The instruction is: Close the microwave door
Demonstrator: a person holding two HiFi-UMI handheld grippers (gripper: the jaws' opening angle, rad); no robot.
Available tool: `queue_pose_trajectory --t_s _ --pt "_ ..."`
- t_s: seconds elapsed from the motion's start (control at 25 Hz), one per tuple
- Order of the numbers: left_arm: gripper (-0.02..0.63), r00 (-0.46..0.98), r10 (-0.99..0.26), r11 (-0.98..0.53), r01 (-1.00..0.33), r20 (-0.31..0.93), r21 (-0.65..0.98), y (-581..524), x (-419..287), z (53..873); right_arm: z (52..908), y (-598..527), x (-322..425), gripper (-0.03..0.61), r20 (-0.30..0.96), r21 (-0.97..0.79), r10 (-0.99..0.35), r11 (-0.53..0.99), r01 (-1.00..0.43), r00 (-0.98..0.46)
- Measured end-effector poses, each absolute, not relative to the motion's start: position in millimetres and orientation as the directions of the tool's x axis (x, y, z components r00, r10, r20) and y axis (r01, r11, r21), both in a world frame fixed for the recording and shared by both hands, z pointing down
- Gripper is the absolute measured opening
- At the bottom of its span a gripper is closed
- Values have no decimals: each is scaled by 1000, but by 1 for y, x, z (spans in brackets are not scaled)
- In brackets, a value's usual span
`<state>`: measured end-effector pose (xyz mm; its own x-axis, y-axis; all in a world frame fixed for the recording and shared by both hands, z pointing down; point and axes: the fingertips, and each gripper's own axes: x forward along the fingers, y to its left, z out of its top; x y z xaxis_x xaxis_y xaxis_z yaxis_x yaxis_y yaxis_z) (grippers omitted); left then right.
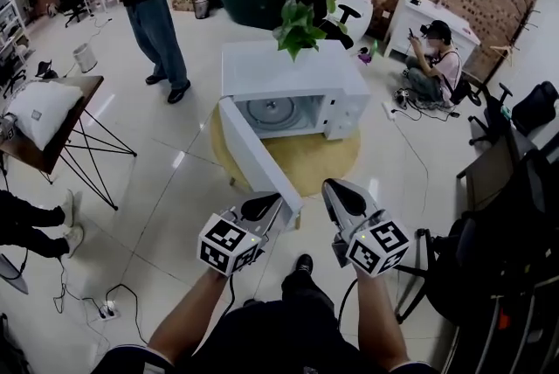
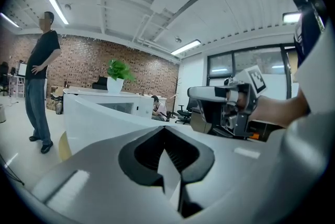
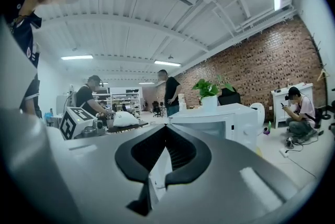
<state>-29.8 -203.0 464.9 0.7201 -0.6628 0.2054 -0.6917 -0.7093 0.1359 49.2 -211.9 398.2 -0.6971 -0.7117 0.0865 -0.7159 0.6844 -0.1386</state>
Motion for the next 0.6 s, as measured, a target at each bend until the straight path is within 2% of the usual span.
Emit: queue_pose_trajectory --t_s 0.6 --pt "11 684 -698 -680 -726 210 104 -277 26 468 408 -271 124 2 88 -168 -765 619 -767 -637"
